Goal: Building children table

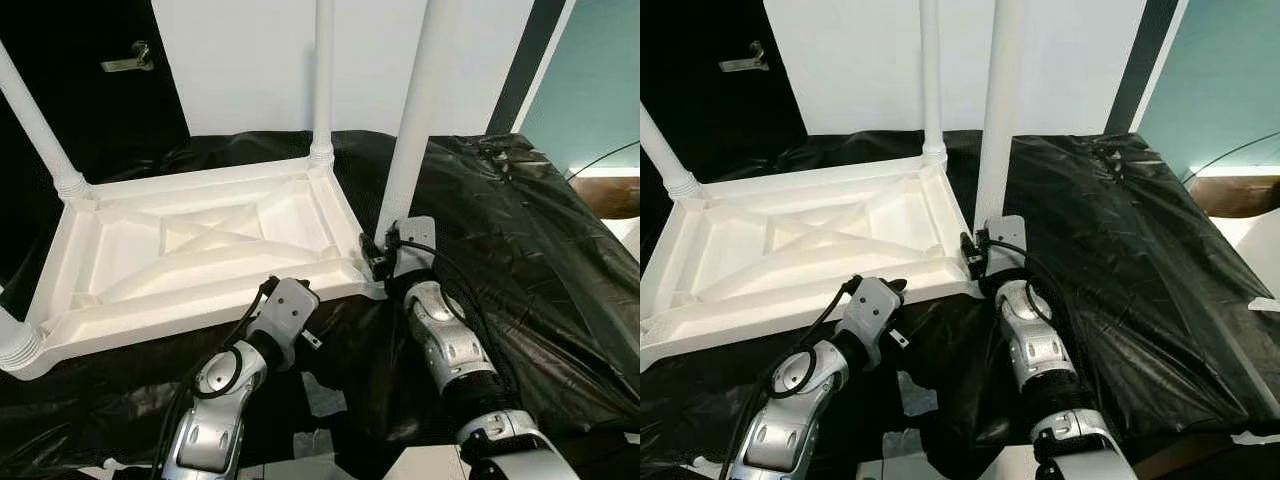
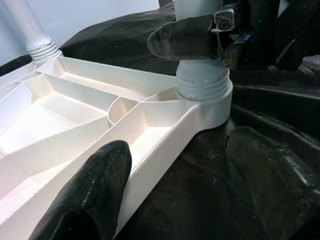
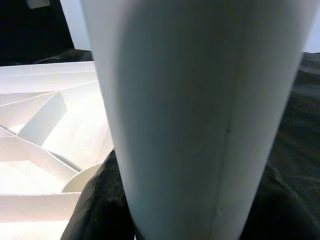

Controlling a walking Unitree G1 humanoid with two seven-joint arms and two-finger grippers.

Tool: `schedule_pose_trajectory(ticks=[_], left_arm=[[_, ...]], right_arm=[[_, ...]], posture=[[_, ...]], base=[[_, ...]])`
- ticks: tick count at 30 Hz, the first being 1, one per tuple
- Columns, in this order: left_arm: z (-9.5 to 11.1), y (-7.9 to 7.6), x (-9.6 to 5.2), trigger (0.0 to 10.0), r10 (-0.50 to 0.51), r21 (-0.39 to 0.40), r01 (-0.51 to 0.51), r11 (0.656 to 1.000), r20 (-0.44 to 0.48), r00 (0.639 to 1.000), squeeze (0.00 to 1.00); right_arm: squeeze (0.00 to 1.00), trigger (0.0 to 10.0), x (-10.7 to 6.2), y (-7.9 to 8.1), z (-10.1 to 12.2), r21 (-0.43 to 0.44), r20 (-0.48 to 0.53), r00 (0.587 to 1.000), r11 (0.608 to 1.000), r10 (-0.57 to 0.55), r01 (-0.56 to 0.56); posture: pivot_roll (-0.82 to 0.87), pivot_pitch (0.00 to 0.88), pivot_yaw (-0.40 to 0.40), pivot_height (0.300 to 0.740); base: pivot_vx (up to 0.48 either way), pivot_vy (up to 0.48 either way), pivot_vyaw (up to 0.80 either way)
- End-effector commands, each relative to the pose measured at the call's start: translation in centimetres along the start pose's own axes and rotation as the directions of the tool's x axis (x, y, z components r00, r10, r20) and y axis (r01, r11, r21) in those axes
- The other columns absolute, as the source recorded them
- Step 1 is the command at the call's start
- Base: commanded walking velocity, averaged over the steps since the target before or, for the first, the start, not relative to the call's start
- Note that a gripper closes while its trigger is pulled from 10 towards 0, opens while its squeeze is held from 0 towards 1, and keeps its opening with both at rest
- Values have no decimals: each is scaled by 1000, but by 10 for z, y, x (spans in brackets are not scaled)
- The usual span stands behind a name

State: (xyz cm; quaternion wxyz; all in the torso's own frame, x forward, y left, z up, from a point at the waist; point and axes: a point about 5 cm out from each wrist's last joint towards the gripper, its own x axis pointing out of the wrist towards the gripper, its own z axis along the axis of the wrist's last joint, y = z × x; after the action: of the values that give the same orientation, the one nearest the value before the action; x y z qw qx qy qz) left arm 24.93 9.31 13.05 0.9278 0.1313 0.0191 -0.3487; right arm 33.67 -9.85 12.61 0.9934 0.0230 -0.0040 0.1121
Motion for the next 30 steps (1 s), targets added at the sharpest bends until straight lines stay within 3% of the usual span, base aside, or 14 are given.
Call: schedule_pose_trajectory(ticks=[1,4,5,11,12,18,19,20,23,27,30], left_arm=[[1,5,-1,10000,94,-7,-94,996,1,996,0],[1,5,-1,10000,94,-6,-94,996,1,996,0],[1,6,-1,10000,95,-6,-95,995,1,995,0],[2,5,0,10000,87,-4,-87,996,2,996,0],[1,6,1,10000,84,-4,-84,996,2,996,0],[2,6,1,10000,81,1,-81,997,4,997,0],[2,7,1,10000,80,1,-80,997,4,997,0],[2,7,1,10000,81,2,-81,997,4,997,0],[2,7,1,10000,82,4,-82,997,5,997,0],[2,8,1,10000,81,5,-81,997,5,997,0],[3,8,1,10000,81,7,-81,997,6,997,0]], right_arm=[[0,10000,-9,-4,-25,54,-120,992,998,-30,36],[0,10000,-9,-2,-24,54,-110,994,998,-23,29],[1000,10000,-9,0,-21,58,-98,995,998,-15,21],[1000,10000,-8,-5,-7,62,-25,991,990,132,-130],[1000,10000,-6,-15,-2,28,-11,975,975,223,-222],[1000,10000,-3,-27,4,-27,-21,934,934,356,-356],[337,10000,-2,-29,5,-34,-28,922,921,387,-387],[0,10000,0,-30,7,-38,-34,911,910,412,-413],[0,10000,4,-30,10,-68,-52,870,867,491,-494],[0,10000,6,-30,11,-79,-63,855,852,515,-518],[0,10000,10,-23,11,-99,-89,807,801,584,-590]], posture=[[144,0,-29,740],[144,0,-29,740],[143,0,-29,740],[135,0,-22,740],[131,0,-17,740],[132,0,-16,740],[133,0,-16,740],[133,0,-16,740],[134,0,-16,740],[136,0,-15,740],[143,0,-17,740]], base=[[0,0,0],[0,0,0],[0,0,0],[0,0,0],[0,0,0],[0,0,0],[0,0,0],[0,0,0],[0,0,0],[0,0,0],[0,0,0]])
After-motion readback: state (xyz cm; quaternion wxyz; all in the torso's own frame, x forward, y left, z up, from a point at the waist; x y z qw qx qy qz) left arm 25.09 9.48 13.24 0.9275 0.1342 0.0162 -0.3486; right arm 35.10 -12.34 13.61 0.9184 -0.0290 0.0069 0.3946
